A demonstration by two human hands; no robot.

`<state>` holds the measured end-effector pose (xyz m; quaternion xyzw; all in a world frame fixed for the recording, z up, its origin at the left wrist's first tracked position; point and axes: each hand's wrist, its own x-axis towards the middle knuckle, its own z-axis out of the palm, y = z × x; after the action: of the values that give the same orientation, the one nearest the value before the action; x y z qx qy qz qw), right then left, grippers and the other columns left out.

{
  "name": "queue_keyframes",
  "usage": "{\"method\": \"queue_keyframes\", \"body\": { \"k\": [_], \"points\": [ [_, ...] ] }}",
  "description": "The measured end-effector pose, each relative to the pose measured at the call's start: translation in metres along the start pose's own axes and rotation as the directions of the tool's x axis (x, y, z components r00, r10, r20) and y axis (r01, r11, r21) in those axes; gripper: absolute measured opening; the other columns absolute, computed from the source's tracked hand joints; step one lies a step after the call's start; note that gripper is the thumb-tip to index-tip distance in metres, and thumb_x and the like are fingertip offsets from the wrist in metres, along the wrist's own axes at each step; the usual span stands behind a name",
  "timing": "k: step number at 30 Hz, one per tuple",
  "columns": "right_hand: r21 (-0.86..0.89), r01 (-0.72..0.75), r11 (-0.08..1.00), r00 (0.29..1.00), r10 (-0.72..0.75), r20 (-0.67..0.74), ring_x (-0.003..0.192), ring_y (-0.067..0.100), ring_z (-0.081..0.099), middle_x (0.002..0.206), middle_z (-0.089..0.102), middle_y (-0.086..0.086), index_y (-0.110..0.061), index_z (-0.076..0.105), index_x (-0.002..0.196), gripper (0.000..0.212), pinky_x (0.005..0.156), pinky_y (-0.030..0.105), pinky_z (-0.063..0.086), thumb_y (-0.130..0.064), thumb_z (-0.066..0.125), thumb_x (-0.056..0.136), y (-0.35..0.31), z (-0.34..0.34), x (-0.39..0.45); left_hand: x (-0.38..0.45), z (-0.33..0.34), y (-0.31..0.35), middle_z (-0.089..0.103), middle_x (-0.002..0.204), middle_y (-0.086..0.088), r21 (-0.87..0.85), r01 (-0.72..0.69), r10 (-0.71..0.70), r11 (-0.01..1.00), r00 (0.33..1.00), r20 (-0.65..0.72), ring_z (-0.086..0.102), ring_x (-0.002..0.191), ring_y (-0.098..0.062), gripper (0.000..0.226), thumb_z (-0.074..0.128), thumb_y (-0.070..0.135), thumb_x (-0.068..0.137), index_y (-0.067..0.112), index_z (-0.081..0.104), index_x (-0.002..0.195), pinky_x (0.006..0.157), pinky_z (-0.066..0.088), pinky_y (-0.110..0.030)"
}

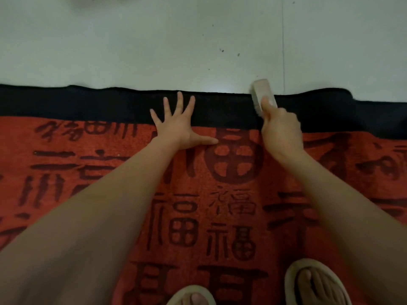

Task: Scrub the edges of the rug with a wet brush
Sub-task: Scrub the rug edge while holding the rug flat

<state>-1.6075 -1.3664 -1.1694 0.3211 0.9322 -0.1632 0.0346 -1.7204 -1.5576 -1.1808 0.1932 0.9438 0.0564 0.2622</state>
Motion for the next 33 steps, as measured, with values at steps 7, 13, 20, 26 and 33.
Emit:
{"method": "queue_keyframes", "body": {
  "k": [7,13,20,26,33],
  "points": [
    [0.050,0.373,0.927,0.921,-0.376,0.103,0.094,0.041,0.061,0.105,0.063,0.021,-0.036,0.031,0.146,0.058,0.068,0.042,0.043,-0.011,0.040,0.095,-0.091,0.042,-0.030,0.006,-0.010,-0.027,-0.023,0.161,0.006,-0.061,0.096,-0.096,0.994,0.995,-0.012,-0.021,0.148,-0.028,0.142,0.075,0.073,0.059,0.019,-0.014,0.155,0.116,-0.007,-0.062],
    [0.115,0.169,0.979,0.983,-0.176,0.052,0.097,0.042,0.058,0.109,0.060,0.025,-0.026,0.040,0.142,0.054,0.074,0.044,0.045,-0.006,0.037,0.092,-0.091,0.026,-0.002,0.005,-0.014,-0.036,-0.025,0.161,0.005,-0.064,0.030,-0.029,0.997,0.999,0.015,-0.022,0.148,-0.027,0.153,0.076,0.078,0.049,0.019,-0.016,0.155,0.116,-0.008,-0.060],
    [0.076,0.161,0.984,0.985,-0.164,0.049,0.094,0.045,0.058,0.103,0.060,0.025,-0.028,0.043,0.137,0.055,0.069,0.041,0.040,-0.002,0.038,0.089,-0.072,0.017,0.034,0.004,-0.012,-0.040,-0.025,0.161,0.004,-0.054,0.027,-0.026,0.998,1.000,0.008,-0.022,0.148,-0.026,0.154,0.073,0.082,0.047,0.018,-0.016,0.155,0.118,-0.009,-0.057],
    [-0.035,0.525,0.850,0.836,-0.507,0.212,0.087,0.041,0.062,0.098,0.063,0.020,-0.041,0.023,0.149,0.065,0.065,0.040,0.041,-0.011,0.041,0.094,-0.074,0.028,-0.037,-0.001,-0.013,-0.060,-0.026,0.160,-0.005,-0.075,-0.085,0.085,0.994,0.996,-0.008,-0.021,0.148,-0.024,0.160,0.082,0.072,0.044,0.010,-0.018,0.153,0.120,-0.010,-0.048],
    [0.013,0.475,0.880,0.868,-0.471,0.156,0.088,0.042,0.062,0.100,0.063,0.023,-0.033,0.038,0.142,0.055,0.068,0.044,0.046,-0.010,0.040,0.092,-0.104,0.029,-0.007,-0.022,-0.021,-0.089,-0.026,0.159,-0.017,-0.058,0.263,-0.266,0.963,0.963,-0.048,-0.023,0.147,-0.033,0.158,0.071,0.084,0.045,0.006,-0.014,0.154,0.120,-0.007,-0.051]
  ]
}}
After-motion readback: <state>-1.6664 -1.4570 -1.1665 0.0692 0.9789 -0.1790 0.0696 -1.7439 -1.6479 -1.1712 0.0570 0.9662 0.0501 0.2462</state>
